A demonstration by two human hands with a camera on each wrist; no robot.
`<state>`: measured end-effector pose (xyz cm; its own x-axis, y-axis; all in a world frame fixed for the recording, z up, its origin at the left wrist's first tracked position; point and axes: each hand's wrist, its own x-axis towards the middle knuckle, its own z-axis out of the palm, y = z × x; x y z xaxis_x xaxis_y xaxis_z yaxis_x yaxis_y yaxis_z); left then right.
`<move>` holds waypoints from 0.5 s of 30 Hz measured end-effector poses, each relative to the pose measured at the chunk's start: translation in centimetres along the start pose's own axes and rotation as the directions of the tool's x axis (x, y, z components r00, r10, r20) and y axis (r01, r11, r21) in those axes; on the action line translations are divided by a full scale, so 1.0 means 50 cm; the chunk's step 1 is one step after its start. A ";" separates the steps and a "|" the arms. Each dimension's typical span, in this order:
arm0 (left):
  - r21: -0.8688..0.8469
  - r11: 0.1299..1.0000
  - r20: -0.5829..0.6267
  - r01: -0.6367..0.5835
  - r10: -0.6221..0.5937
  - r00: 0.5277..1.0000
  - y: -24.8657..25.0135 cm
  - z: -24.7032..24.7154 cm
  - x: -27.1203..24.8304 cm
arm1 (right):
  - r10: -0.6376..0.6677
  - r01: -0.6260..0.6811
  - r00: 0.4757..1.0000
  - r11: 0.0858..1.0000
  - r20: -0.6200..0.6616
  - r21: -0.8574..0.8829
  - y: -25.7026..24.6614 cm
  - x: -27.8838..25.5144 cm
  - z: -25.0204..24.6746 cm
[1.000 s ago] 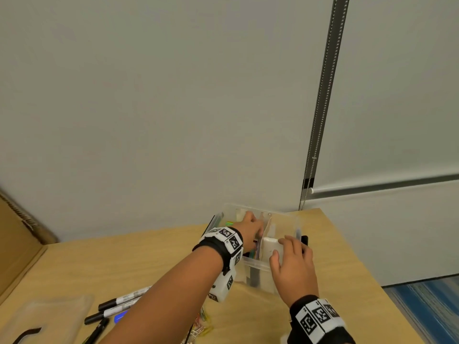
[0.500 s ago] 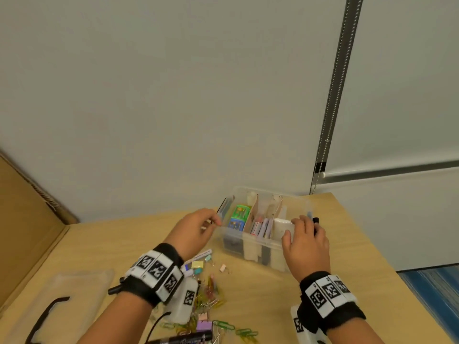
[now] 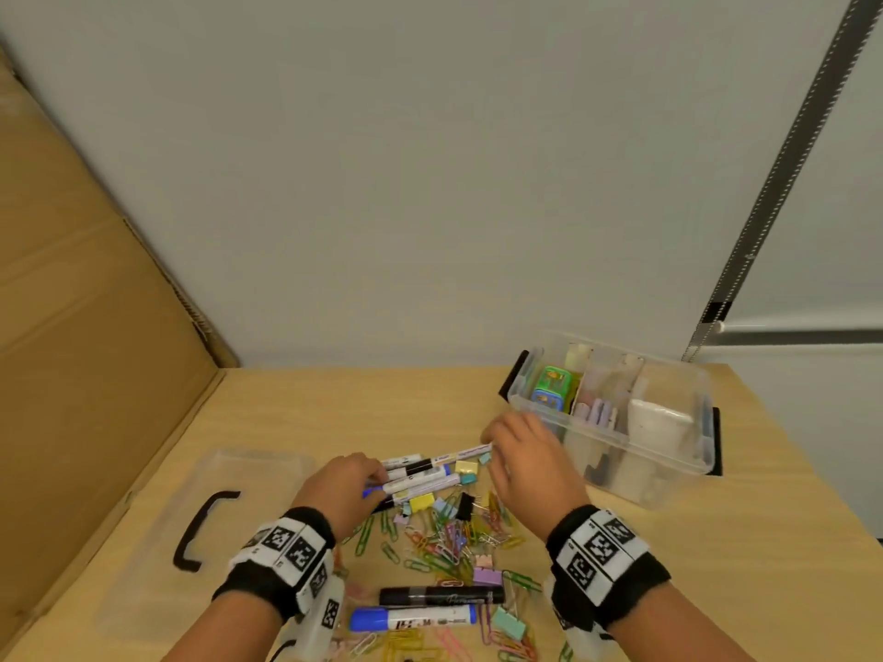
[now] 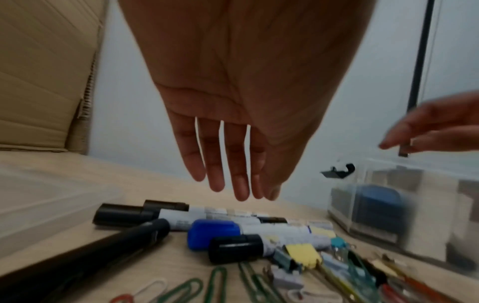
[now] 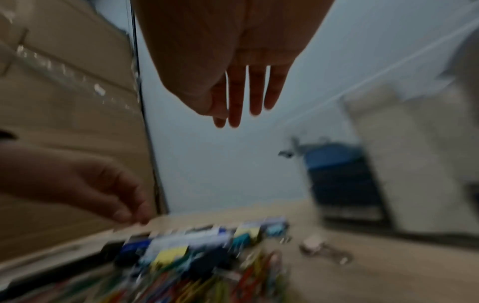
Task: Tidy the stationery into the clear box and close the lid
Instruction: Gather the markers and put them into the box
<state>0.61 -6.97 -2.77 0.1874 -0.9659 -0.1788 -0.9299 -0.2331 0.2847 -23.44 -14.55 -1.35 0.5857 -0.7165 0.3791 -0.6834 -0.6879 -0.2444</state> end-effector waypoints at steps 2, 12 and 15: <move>0.065 0.998 0.021 -0.025 0.024 0.999 0.001 0.008 0.012 | -0.026 0.027 0.991 1.000 0.133 -0.007 -0.024 0.029 0.044; 0.153 0.987 0.153 -0.051 0.027 0.988 -0.009 0.040 0.059 | 0.216 -0.049 0.788 0.956 0.577 -0.290 -0.020 0.116 0.167; 0.169 0.985 0.218 -0.033 -0.005 0.976 -0.009 0.046 0.069 | 0.234 -0.092 0.820 0.954 0.522 -0.284 -0.023 0.126 0.181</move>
<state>0.95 -9.93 -5.67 0.1186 -0.9169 -0.3811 -0.9756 -0.1789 0.1270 -15.05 -19.32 -6.77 0.5476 -0.8092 -0.2128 -0.8298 -0.5578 -0.0141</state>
